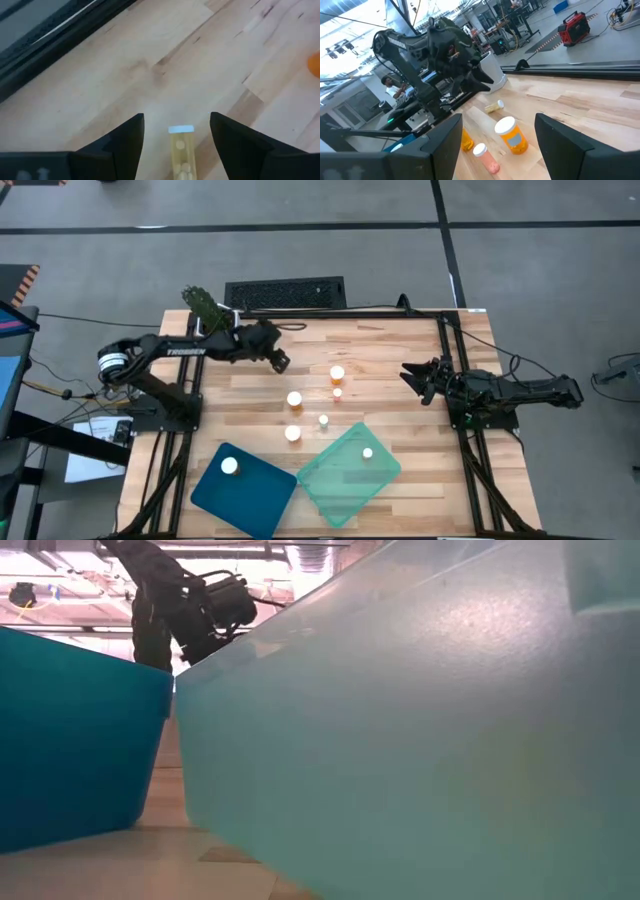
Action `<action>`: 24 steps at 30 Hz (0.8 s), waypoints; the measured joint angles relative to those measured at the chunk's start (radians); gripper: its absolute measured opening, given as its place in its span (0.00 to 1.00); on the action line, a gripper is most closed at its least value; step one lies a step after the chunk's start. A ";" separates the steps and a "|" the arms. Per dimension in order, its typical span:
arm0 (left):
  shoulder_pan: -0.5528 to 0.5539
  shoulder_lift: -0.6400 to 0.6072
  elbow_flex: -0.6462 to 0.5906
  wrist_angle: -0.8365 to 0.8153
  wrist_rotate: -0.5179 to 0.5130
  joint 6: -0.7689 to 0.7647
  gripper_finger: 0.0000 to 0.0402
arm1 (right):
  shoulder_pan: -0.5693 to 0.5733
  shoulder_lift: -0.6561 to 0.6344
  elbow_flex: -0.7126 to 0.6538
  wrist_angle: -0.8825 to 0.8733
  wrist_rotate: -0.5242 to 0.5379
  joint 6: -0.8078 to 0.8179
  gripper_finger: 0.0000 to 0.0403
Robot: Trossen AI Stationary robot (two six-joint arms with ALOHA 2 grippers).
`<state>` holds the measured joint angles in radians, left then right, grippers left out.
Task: Pick and place medicine bottles into bin by pill shape (circle, oval)
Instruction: Move the small yellow pill bottle to the top of the table
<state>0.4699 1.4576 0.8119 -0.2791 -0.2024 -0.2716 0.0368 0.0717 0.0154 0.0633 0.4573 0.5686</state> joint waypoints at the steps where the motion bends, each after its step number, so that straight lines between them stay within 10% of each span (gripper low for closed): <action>1: 0.010 0.007 0.000 -0.004 0.019 0.003 0.55 | 0.000 0.000 0.000 0.000 0.000 0.000 0.65; 24: 0.012 0.193 0.018 0.009 0.126 0.048 0.39 | 0.000 0.000 0.000 0.003 0.016 0.014 0.65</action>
<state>0.4819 1.6507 0.8301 -0.2704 -0.0764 -0.2237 0.0368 0.0717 0.0158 0.0666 0.4732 0.5830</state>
